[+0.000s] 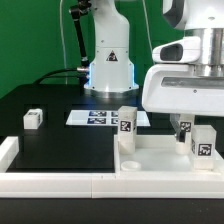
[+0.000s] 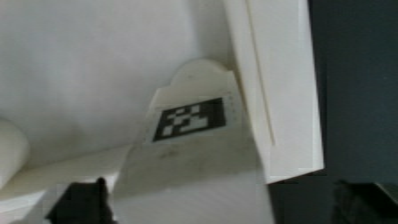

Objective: Assemble square table

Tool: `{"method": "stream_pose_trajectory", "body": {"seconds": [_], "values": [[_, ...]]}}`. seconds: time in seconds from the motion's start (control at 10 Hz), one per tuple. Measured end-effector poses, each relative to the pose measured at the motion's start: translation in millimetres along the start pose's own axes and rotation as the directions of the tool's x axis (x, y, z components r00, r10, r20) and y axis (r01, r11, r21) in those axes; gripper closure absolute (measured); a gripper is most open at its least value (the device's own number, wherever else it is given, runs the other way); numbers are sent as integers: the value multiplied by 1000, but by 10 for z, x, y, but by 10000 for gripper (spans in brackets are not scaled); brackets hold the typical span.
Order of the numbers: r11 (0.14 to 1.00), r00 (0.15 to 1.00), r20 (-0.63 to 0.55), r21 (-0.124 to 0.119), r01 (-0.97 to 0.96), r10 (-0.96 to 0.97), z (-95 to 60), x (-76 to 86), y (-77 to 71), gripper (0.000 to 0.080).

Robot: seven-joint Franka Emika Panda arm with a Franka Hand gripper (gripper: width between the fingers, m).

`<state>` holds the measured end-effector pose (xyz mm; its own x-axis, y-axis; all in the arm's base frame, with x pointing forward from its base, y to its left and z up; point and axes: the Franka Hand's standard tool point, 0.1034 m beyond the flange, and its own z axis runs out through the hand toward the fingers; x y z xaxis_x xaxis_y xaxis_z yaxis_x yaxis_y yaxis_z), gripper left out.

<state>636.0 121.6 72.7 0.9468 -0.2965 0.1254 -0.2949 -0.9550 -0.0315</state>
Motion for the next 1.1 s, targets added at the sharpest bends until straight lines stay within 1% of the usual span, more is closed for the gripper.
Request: {"method": "stream_pose_trajectory", "body": {"seconds": [0.1,0.2,0.3,0.5,0.6,0.7,0.8,0.9,1.0,1.1], "values": [[998,998,1,2,-65,65,3,-3,-3,430],[991,991,2,-2,-135,135,9,-2,16,430],[983,983,4,-5,-185,185,16,-2,35,508],[935,935,4,-10,-355,355,22,0,59,508],[849,849,10,-25,-528,528,28,-8,78,508],[676,675,34,-45,-735,737,32,-5,99,508],[489,485,67,-51,-871,872,34,-18,122,508],[392,388,78,-56,-918,918,34,-22,126,508],[274,268,81,-65,-960,960,32,-30,128,508],[203,198,76,-74,-976,977,34,-39,133,508]]}}
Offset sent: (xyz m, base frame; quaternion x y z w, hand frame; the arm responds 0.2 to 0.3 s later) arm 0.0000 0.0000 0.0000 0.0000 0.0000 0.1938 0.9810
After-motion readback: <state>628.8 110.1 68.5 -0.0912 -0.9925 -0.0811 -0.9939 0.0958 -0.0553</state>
